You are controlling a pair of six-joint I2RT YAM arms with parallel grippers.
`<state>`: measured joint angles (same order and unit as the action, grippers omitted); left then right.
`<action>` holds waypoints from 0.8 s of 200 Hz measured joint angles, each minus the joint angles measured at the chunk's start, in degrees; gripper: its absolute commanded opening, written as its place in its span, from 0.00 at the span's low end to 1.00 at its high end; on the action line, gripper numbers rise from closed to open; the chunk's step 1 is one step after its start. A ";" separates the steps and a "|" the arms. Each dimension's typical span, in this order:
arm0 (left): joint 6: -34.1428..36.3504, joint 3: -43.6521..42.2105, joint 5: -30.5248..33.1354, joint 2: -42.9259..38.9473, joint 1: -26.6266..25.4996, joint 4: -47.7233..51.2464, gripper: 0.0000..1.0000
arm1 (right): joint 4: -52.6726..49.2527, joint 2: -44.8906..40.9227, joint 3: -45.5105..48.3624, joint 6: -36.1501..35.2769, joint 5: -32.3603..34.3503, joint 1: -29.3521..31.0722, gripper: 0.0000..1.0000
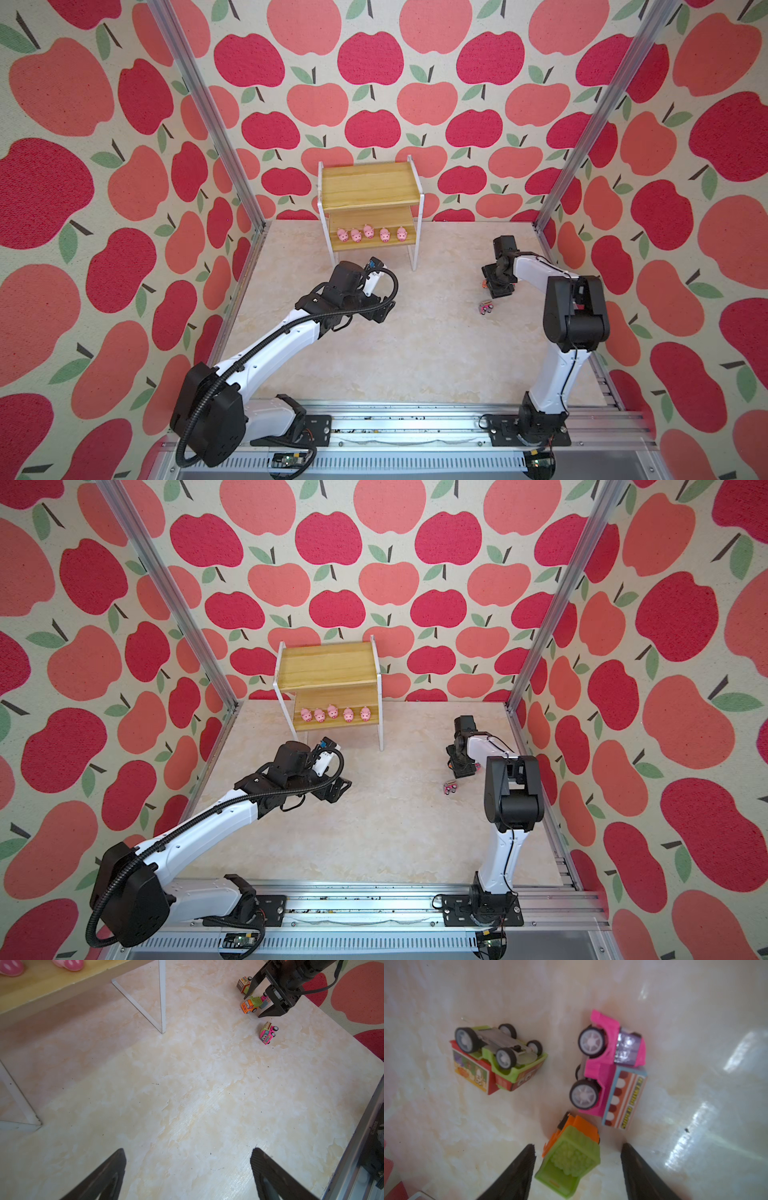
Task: Place and organize the plastic toys onto the shelf
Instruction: 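Lower the right gripper and close it on the green-and-orange toy truck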
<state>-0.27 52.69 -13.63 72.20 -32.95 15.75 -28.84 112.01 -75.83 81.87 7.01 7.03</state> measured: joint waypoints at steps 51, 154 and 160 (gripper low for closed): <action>-0.02 -0.24 0.00 -0.96 0.90 -0.70 0.96 | -0.02 0.74 -0.33 0.61 -0.07 -0.17 0.44; 0.00 -0.37 0.04 -1.51 2.62 -1.03 0.96 | -3.08 0.20 -2.16 -13.40 3.04 2.43 0.32; -0.02 -0.37 0.07 -1.60 2.78 -1.03 0.96 | -3.54 -0.07 -2.32 -15.08 3.26 3.08 0.32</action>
<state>-0.30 52.31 -13.56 70.61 -30.17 14.72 -32.38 111.94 -78.15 66.78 10.26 10.11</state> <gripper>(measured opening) 0.958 0.328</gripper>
